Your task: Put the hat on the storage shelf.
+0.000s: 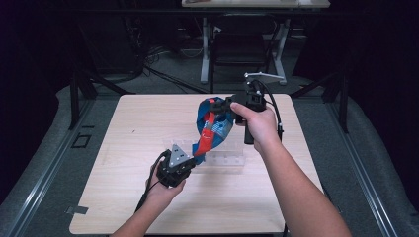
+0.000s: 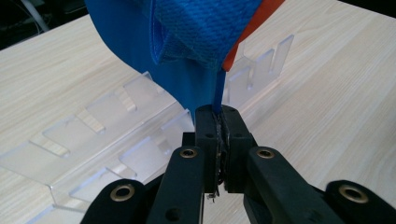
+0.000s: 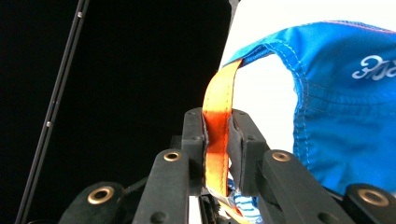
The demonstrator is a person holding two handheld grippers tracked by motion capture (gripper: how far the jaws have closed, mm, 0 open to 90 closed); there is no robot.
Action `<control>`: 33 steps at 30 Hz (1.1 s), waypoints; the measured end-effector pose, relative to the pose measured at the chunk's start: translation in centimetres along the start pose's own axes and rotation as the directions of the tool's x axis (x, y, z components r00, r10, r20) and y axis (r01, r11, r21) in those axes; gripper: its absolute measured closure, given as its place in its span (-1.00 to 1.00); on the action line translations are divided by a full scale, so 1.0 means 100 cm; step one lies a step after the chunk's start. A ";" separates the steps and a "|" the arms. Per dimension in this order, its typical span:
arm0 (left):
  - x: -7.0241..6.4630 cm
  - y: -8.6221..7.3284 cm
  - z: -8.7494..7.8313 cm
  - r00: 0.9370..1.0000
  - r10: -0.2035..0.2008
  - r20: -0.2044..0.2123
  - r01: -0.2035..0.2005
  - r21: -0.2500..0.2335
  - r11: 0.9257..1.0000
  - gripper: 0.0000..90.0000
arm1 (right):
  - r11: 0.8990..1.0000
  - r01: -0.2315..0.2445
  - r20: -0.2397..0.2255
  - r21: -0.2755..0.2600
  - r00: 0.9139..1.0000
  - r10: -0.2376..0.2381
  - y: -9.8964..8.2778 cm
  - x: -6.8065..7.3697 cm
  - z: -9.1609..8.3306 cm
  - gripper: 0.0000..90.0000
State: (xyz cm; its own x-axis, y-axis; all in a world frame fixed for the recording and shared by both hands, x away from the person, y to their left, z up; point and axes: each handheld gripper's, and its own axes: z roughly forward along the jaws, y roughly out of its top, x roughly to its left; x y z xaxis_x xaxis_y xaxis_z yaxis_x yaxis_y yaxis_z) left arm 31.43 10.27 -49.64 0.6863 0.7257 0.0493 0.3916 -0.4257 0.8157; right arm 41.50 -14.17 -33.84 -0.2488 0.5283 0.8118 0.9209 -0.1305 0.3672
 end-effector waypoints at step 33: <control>0.009 -0.018 -0.007 0.998 -0.065 0.006 0.065 -0.008 0.998 0.70 | 1.000 -0.022 0.082 0.002 0.996 0.022 -0.008 -0.026 0.004 0.71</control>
State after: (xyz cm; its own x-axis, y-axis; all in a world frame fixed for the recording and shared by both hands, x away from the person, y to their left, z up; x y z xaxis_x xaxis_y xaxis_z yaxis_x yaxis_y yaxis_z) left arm 30.95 12.08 -50.66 0.6630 0.7486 -0.0071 0.4304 -0.3734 0.8218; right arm 41.56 -15.06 -36.38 -0.2035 0.5925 0.7795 0.9266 -0.1406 0.3488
